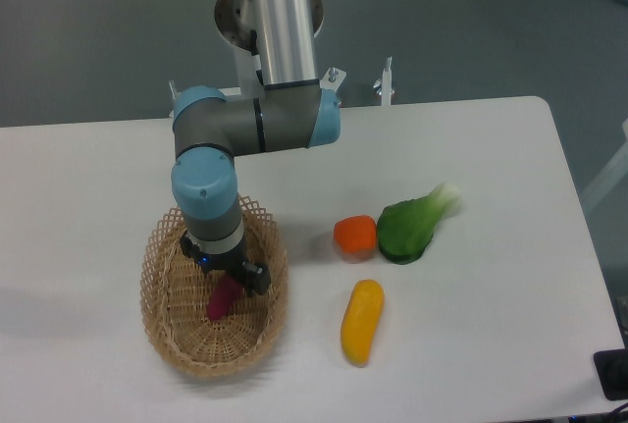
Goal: Pick up the sweet potato from the basket
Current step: 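Lower the gripper and close it on the purple sweet potato, then lift the sweet potato up out of the basket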
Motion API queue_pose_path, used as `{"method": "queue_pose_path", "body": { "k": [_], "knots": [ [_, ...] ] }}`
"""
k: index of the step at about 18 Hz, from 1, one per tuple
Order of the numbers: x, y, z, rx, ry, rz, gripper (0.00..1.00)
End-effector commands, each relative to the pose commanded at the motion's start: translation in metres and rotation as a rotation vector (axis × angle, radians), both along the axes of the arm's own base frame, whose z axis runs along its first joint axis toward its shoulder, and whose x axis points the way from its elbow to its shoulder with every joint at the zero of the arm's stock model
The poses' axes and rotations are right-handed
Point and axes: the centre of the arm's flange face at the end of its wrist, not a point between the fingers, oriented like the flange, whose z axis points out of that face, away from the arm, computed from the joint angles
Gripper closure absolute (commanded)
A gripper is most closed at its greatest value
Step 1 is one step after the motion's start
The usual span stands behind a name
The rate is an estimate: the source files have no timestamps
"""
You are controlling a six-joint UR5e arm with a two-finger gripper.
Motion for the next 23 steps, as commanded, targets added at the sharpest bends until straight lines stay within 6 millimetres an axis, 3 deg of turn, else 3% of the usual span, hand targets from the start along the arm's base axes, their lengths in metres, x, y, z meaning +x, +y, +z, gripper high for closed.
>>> {"method": "queue_pose_path", "body": {
  "k": [5,12,16,20,23],
  "knots": [
    [-0.002,0.003,0.008,0.015,0.010,-0.009,0.68],
    [-0.005,0.006,0.023,0.041,0.027,-0.026,0.73],
    [-0.021,0.013,0.079,0.116,0.079,-0.055,0.73],
    [-0.053,0.015,0.133,0.206,0.126,-0.026,0.73],
    [-0.087,0.005,0.172,0.236,0.121,-0.010,0.73]
  ]
}}
